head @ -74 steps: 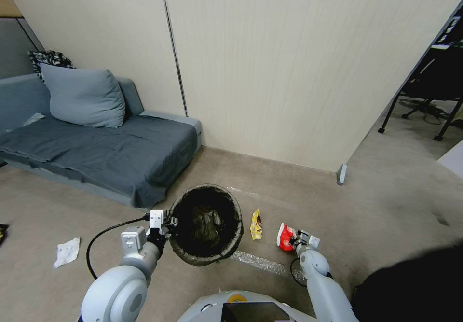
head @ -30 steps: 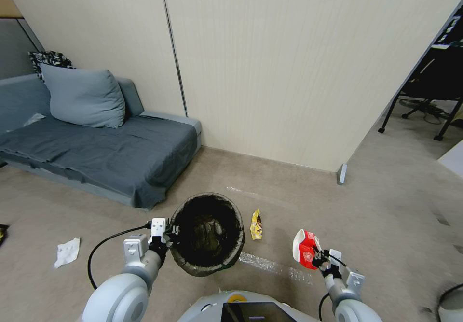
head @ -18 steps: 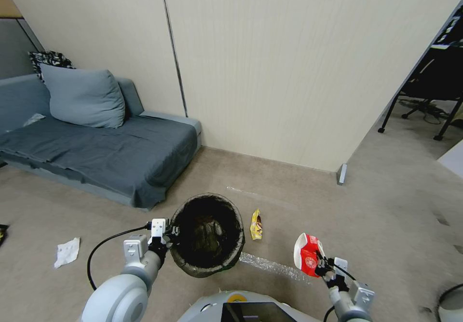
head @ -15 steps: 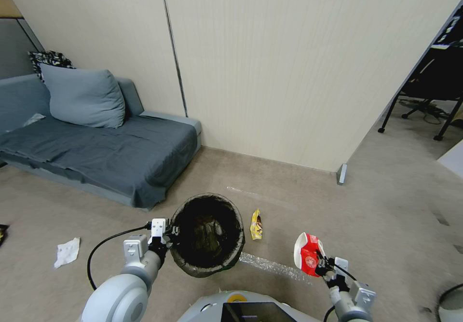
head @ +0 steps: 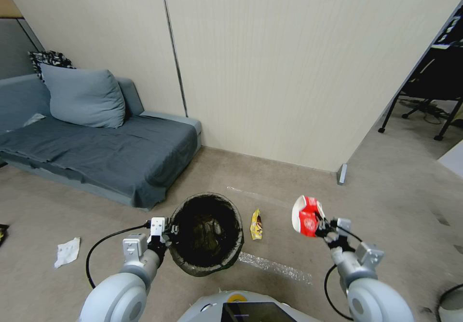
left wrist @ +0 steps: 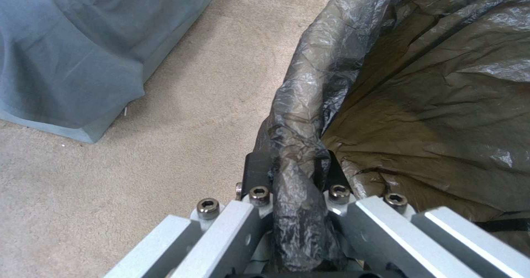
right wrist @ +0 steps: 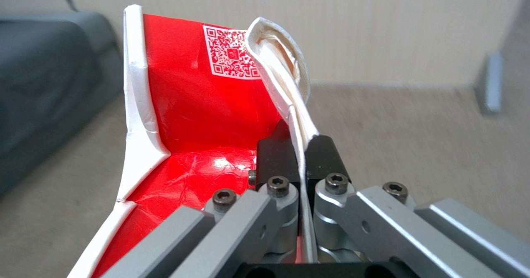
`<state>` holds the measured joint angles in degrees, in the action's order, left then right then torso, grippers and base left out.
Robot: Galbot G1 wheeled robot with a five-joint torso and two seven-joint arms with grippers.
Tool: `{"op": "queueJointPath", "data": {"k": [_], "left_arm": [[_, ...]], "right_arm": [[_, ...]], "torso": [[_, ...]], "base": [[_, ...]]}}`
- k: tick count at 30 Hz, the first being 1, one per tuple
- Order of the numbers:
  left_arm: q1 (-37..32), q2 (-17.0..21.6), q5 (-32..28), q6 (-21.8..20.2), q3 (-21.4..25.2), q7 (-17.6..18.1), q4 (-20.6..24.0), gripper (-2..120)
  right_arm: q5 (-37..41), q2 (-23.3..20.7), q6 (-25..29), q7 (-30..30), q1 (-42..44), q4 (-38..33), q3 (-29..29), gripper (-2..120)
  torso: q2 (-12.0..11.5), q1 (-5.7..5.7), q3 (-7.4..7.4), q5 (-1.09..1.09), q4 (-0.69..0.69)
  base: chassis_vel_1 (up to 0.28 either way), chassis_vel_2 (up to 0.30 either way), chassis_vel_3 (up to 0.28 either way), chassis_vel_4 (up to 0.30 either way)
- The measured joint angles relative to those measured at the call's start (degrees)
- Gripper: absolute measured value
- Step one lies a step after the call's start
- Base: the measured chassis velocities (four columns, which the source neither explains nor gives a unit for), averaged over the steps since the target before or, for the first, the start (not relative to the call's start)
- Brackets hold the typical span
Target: Pick up the trash bin, then pick up the garbage from the floor and place it into the trash bin.
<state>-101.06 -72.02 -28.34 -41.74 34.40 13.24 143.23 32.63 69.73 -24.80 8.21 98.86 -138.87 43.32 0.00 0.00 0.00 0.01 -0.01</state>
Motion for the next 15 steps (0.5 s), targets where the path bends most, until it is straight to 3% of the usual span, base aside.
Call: {"op": "queueJointPath", "data": {"k": [6,13,15], "left_arm": [[-0.4,0.6,0.0,-0.1,0.0,-0.1,0.0,1],[-0.6,1.3,0.1,-0.3,0.0,-0.1,0.0,1],[-0.7,2.7,0.2,-0.4,0.0,-0.1,0.0,1]], "right_arm": [[4.3,-11.0,-2.2,-1.7,-5.5,-2.0,-1.7,0],[7.8,-16.1,-3.6,-3.9,-11.1,-1.2,-3.7,0],[12.1,-21.2,-4.2,-7.6,-16.9,0.3,-6.8,0]], "torso": [[0.0,0.0,0.0,0.0,0.0],[0.0,0.0,0.0,0.0,0.01],[0.0,0.0,0.0,0.0,0.01]], "base": [[0.0,0.0,0.0,0.0],[0.0,0.0,0.0,0.0],[0.0,0.0,0.0,0.0]]}}
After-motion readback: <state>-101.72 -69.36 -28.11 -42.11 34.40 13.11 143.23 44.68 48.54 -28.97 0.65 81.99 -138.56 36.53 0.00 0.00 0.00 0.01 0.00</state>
